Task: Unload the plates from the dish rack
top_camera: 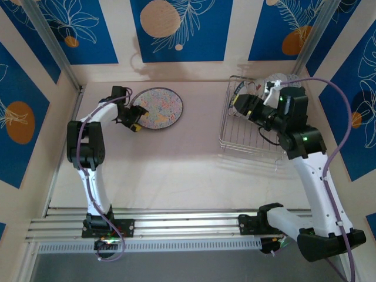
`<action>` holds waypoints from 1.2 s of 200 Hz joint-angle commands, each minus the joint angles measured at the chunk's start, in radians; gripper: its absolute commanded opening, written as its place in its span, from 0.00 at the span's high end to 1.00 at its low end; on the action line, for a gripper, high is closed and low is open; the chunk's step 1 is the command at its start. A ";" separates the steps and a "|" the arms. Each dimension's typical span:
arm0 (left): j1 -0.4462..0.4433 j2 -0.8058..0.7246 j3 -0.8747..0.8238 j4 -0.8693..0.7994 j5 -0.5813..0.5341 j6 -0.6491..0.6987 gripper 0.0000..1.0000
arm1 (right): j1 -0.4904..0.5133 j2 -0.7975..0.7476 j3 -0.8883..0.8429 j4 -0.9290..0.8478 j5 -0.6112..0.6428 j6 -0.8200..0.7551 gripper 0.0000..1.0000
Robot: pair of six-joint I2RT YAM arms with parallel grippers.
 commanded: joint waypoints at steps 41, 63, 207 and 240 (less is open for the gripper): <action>-0.179 -0.296 -0.011 0.032 -0.136 0.025 0.31 | -0.265 0.121 0.069 -0.235 0.362 -0.101 0.41; -0.281 -0.388 -0.051 0.108 -0.153 0.045 0.31 | -0.381 0.159 0.012 -0.118 0.303 -0.130 0.41; -0.476 -0.997 -0.432 0.356 -0.059 0.201 0.27 | -0.720 0.407 -0.208 0.424 -0.283 -0.313 0.45; -0.477 -1.040 -0.443 0.307 -0.053 0.203 0.27 | -0.718 0.471 -0.175 0.435 -0.284 -0.322 0.45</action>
